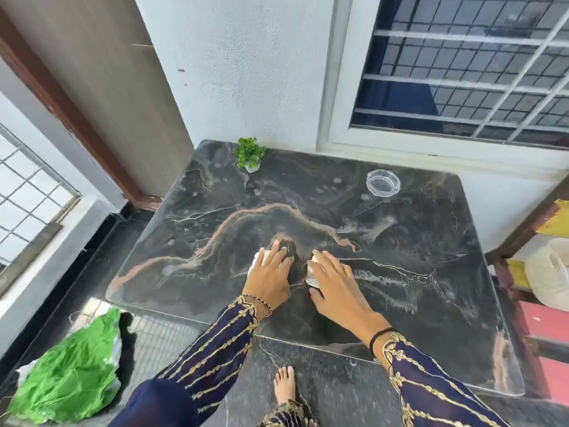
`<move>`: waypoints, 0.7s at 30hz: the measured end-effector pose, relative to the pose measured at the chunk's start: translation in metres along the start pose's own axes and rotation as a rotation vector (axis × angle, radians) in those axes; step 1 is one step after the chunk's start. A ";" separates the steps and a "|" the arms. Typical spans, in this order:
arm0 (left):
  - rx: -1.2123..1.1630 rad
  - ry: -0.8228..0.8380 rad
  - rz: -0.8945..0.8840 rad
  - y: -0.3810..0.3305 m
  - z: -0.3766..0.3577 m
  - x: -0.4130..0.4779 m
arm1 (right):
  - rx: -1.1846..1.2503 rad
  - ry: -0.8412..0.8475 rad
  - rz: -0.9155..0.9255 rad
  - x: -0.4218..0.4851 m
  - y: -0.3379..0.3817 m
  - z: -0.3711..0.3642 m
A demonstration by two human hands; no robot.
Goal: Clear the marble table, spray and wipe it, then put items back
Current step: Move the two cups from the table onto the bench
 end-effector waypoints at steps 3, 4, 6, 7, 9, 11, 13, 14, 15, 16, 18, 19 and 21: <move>-0.031 0.016 0.083 0.020 -0.008 0.006 | 0.052 0.003 -0.057 0.010 -0.018 -0.001; -0.061 0.024 0.101 0.025 -0.012 0.007 | 0.058 0.017 -0.060 0.010 -0.021 -0.001; -0.125 0.039 0.097 0.031 -0.015 0.012 | 0.091 0.027 -0.066 0.017 -0.029 -0.003; -0.125 0.032 0.092 0.033 -0.014 0.014 | 0.105 0.021 -0.062 0.019 -0.030 -0.003; -0.109 0.014 0.083 0.040 -0.015 0.020 | 0.161 0.012 -0.074 0.024 -0.034 -0.005; -0.107 -0.004 0.092 0.044 -0.013 0.025 | 0.243 -0.012 -0.127 0.029 -0.040 -0.009; -0.156 -0.002 0.117 0.046 -0.011 0.031 | 0.346 -0.036 -0.210 0.031 -0.048 -0.010; -0.209 0.009 0.136 0.045 -0.009 0.034 | 0.395 -0.040 -0.252 0.031 -0.052 -0.011; -0.269 0.018 0.150 0.043 -0.007 0.037 | 0.443 -0.049 -0.295 0.029 -0.056 -0.010; -0.331 0.016 0.155 0.038 -0.006 0.042 | 0.485 -0.071 -0.342 0.027 -0.062 -0.009; -0.423 0.009 0.150 0.024 -0.003 0.052 | 0.562 -0.115 -0.425 0.018 -0.074 -0.006; -0.455 0.012 0.156 0.017 -0.001 0.056 | 0.591 -0.131 -0.462 0.013 -0.079 -0.004; -0.501 0.039 0.153 -0.007 0.000 0.066 | 0.652 -0.162 -0.542 -0.003 -0.095 0.000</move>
Point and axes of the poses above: each hand's wrist, its own x-axis towards the middle knuckle, its own z-axis out of the back of the hand, y = z × x, the point moved 2 cm from there along x, towards the middle knuckle, and after that the axes turned 1 degree about -y, right-handed, at the moved point
